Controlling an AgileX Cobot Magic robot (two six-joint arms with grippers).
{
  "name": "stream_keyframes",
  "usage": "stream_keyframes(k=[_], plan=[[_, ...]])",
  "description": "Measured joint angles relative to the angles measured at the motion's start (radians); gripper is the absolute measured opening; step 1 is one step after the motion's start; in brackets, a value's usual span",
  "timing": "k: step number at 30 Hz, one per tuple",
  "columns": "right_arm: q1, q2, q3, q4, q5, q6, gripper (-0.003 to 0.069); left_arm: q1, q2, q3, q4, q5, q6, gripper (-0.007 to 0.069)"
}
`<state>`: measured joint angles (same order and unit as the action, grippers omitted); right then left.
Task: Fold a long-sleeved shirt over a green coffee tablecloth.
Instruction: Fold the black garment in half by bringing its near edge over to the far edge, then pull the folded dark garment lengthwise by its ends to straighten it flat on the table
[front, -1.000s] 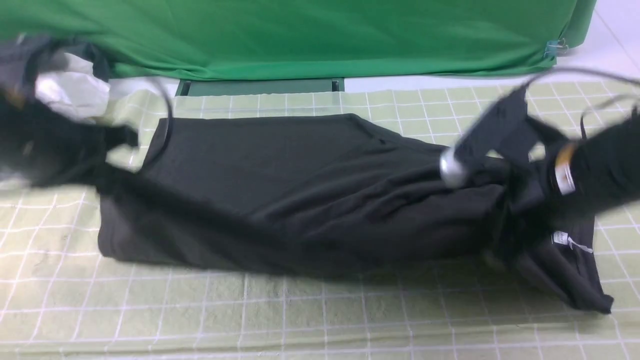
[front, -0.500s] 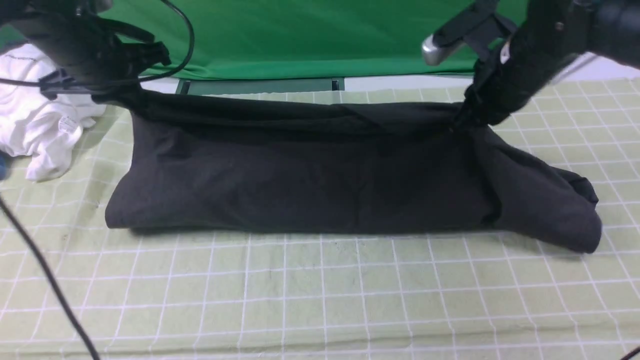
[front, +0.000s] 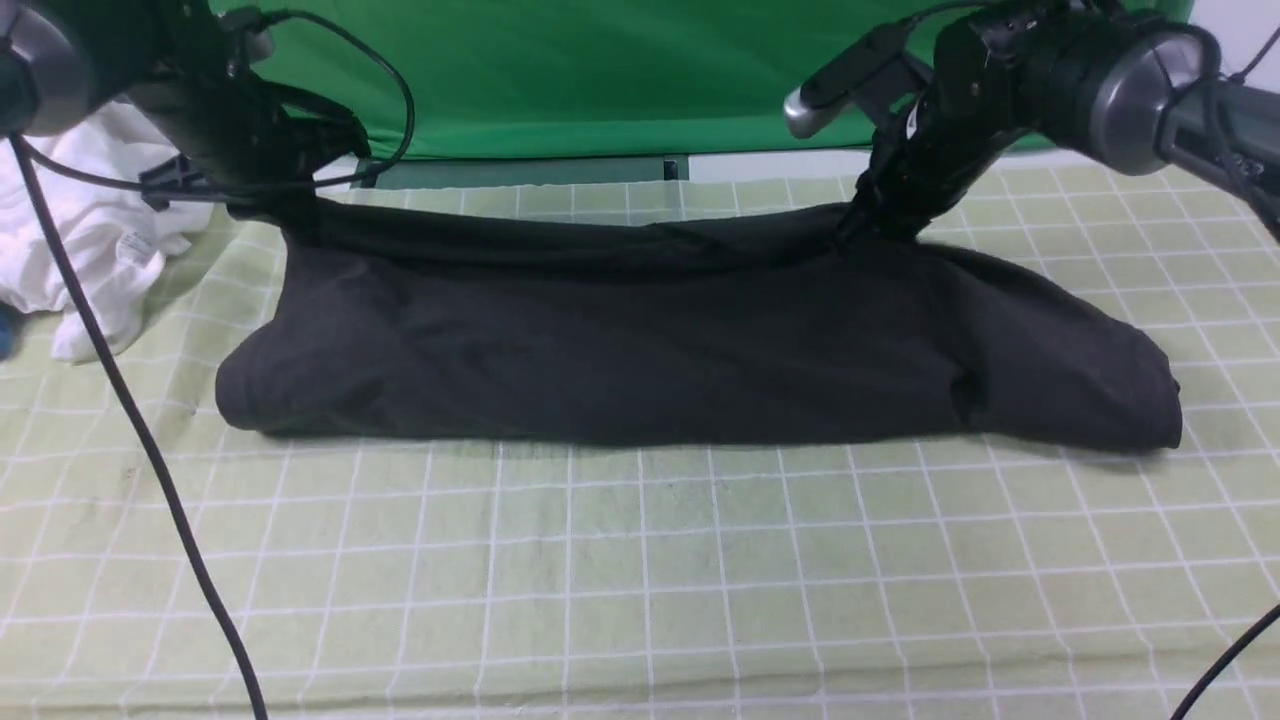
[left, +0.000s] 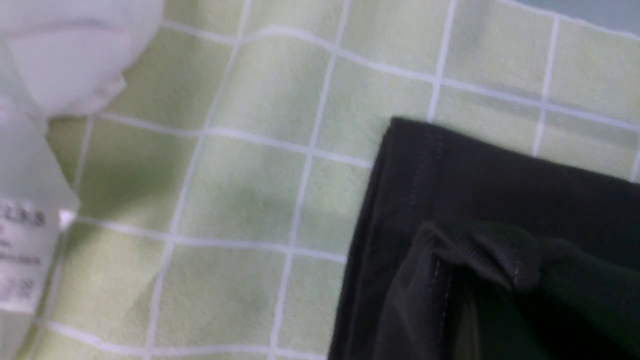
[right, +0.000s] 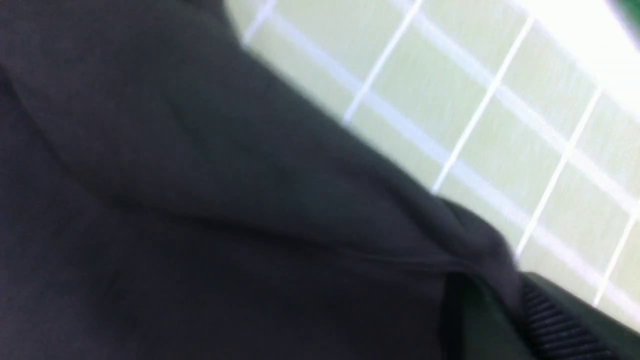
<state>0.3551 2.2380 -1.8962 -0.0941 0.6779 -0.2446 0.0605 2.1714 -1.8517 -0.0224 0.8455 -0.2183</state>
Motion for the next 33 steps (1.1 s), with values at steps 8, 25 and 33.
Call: stream_keyframes(k=[8,25,33], plan=[[-0.001,-0.053,-0.004,-0.007,0.025,0.000,0.0354,0.002,-0.001,-0.061,0.125,0.019,-0.005,0.0323],[-0.001,-0.328,-0.007,-0.003,0.374,0.003,0.0006,-0.286,0.063,-0.168,-0.211,0.233,0.281,0.0008],[-0.001,-0.330,-0.007,0.010,0.418,0.003,0.0008,-0.342,0.194,-0.168,-0.164,0.150,0.267,0.0004]])
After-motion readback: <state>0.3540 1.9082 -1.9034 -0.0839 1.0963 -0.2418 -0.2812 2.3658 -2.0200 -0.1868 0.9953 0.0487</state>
